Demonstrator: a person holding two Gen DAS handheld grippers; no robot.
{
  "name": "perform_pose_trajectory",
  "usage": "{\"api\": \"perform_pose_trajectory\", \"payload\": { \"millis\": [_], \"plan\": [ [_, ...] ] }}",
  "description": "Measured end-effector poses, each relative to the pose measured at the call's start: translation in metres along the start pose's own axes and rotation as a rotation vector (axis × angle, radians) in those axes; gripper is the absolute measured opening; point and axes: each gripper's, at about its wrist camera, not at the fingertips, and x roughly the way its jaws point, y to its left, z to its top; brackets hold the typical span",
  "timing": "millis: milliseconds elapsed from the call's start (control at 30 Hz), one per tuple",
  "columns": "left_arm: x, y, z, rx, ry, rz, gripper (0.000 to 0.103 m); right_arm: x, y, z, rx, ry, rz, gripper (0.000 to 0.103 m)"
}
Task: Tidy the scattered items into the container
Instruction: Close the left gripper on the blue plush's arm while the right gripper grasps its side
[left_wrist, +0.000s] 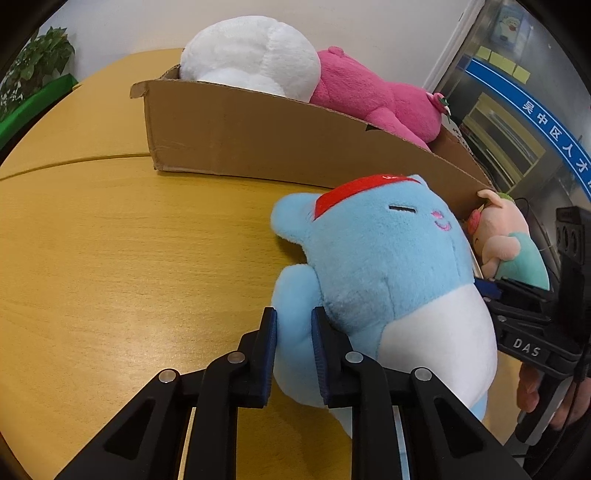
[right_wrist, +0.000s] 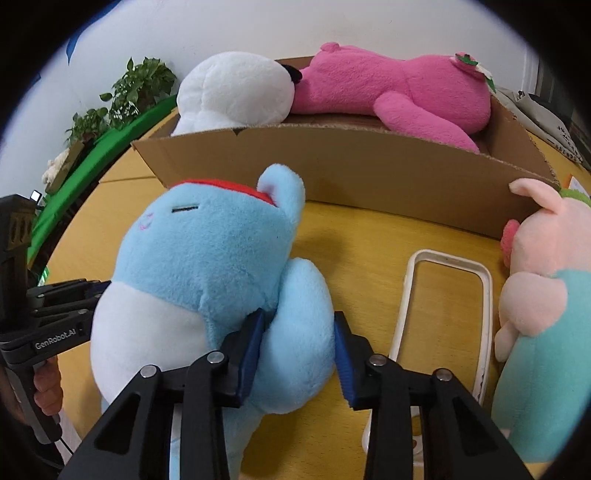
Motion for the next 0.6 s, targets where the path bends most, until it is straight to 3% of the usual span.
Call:
{"api": "perform_pose_trajectory", "payload": {
  "millis": [167,300,467,600],
  "plan": [
    [0.006,0.003,0.004,-0.012,0.015,-0.038,0.02,0.014,-0.019,-0.004,0.072,0.041,0.087,0.036],
    [0.007,-0.001,0.006,0.03,0.029,-0.028,0.02,0.014,-0.015,-0.002,0.033,0.041,0.051,0.035],
    [-0.002,-0.008,0.002,0.076,0.009,0.029,0.015,0.005,-0.015,-0.013,0.055,-0.018,0.072,0.025],
    [-0.02,-0.011,-0.008,0.083,-0.029,0.053,0.012,-0.014,-0.01,-0.024,0.038,-0.077,0.083,0.024]
  ]
}}
